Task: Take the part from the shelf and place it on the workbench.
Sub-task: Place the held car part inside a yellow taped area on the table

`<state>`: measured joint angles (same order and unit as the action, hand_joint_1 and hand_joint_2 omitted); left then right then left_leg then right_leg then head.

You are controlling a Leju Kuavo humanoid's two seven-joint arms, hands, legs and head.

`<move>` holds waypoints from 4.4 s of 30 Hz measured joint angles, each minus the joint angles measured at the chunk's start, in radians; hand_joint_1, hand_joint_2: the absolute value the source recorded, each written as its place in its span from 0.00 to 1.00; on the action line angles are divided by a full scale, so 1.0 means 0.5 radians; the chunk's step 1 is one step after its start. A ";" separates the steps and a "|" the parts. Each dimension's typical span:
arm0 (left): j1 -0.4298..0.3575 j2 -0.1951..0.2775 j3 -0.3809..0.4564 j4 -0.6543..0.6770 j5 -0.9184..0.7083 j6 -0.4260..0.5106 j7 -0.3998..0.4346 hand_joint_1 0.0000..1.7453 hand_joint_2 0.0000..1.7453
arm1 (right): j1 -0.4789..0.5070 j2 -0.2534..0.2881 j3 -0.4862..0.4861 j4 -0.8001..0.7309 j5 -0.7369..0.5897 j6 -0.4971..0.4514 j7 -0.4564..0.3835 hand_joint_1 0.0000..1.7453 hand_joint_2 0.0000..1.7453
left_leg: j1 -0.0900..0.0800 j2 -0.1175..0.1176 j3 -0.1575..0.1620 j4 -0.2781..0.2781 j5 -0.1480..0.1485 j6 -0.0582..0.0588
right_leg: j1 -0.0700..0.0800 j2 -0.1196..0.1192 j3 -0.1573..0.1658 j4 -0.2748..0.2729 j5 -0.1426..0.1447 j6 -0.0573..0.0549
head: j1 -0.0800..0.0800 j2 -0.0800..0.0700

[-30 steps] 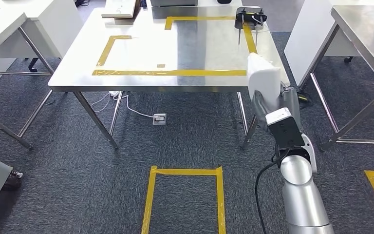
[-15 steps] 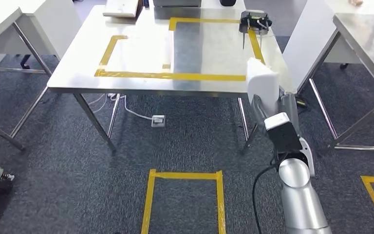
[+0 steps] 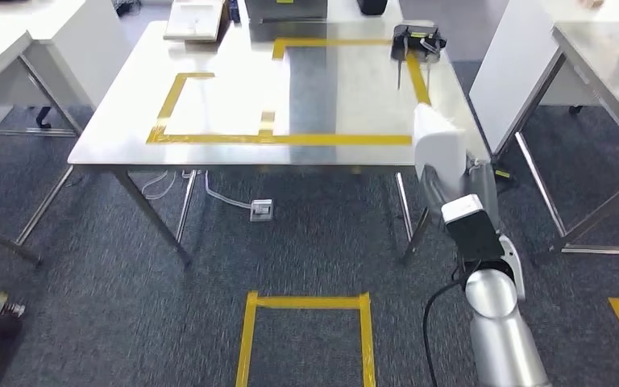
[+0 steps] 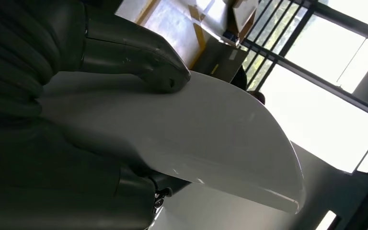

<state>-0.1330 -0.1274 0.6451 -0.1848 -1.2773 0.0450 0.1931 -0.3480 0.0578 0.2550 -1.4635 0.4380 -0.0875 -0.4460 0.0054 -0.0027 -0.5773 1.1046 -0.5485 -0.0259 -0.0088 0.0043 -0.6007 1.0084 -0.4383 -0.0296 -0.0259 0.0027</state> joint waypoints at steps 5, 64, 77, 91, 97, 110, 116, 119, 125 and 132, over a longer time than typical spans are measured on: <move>0.001 0.004 0.000 0.001 0.000 -0.002 0.000 0.00 1.00 | 0.009 0.000 0.000 -0.029 0.008 0.006 0.002 1.00 1.00 | 0.015 0.000 -0.293 0.375 0.000 -0.034 | -0.005 0.005 0.087 0.000 -0.075 -0.003 | -0.008 0.000; 0.006 0.020 0.000 0.017 -0.016 -0.002 -0.008 0.00 1.00 | -0.145 -0.041 0.114 0.037 -0.058 0.097 0.076 1.00 1.00 | 0.000 -0.008 -0.211 0.356 -0.083 -0.009 | 0.031 -0.002 0.034 -0.031 -0.007 -0.042 | 0.001 0.000; -0.069 0.026 -0.047 0.017 -0.130 -0.101 0.013 0.00 1.00 | -0.871 0.032 0.129 1.015 0.035 0.098 0.198 1.00 1.00 | 0.005 -0.008 -0.076 -0.177 0.242 0.091 | 0.020 0.001 -0.028 0.300 -0.180 0.071 | 0.011 0.000; -0.147 0.013 -0.099 0.020 -0.107 -0.212 -0.088 0.00 1.00 | -1.405 0.198 0.241 2.116 0.299 0.095 0.564 0.25 0.25 | -0.002 -0.023 0.061 -0.190 0.111 0.064 | 0.027 0.012 -0.119 -0.009 0.104 0.039 | 0.009 0.000; -0.146 0.015 -0.099 0.019 -0.094 -0.209 -0.102 0.00 1.00 | -1.362 0.246 0.318 2.230 0.353 0.170 0.547 0.00 0.00 | 0.000 -0.010 0.087 -0.223 0.105 0.042 | 0.032 0.023 -0.113 -0.007 0.087 0.012 | 0.006 0.000; -0.123 0.028 -0.056 0.020 0.025 -0.162 -0.119 0.00 0.00 | -1.336 0.263 0.331 2.241 0.185 0.155 0.149 0.00 0.00 | -0.002 -0.010 0.088 -0.213 0.104 0.023 | 0.028 0.022 -0.103 -0.007 0.092 0.013 | 0.007 0.000; -0.072 0.047 -0.011 0.020 0.059 -0.069 -0.125 0.00 0.00 | -1.296 0.223 0.280 1.748 -0.127 0.146 -0.058 0.00 0.00 | -0.009 -0.010 0.080 -0.193 0.099 0.039 | 0.022 0.022 -0.101 -0.009 0.099 0.032 | 0.007 0.000; -0.054 0.047 -0.009 0.021 0.057 -0.062 -0.125 0.00 0.00 | -1.264 0.188 0.280 1.487 -0.174 0.160 -0.012 0.00 0.00 | 0.003 -0.004 0.090 -0.212 0.116 0.060 | 0.024 0.023 -0.105 0.000 0.091 0.054 | 0.008 0.000; -0.047 0.047 -0.004 0.021 0.060 -0.056 -0.119 0.00 0.00 | -1.190 0.133 0.282 1.258 -0.224 0.130 -0.048 0.00 0.00 | 0.032 0.015 0.099 -0.221 0.132 0.074 | -0.009 0.007 -0.373 0.586 -0.158 0.114 | 0.017 0.000; 0.005 0.035 0.053 0.022 0.122 0.091 -0.126 0.00 0.00 | -0.830 0.013 0.288 0.451 -0.406 -0.088 -0.062 0.00 0.00 | 0.042 -0.001 0.086 -0.165 0.080 -0.007 | -0.016 0.001 -0.076 0.063 0.033 0.088 | 0.013 0.000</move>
<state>-0.1303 -0.1099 0.6715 -0.1740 -1.2165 0.0903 0.1301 -0.7630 0.0645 0.3991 -1.2379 0.2352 -0.1313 -0.4771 0.0266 -0.0032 -0.5341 1.0222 -0.5084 -0.0294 -0.0170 0.0046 -0.6389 1.0399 -0.4219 0.0142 -0.0193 0.0027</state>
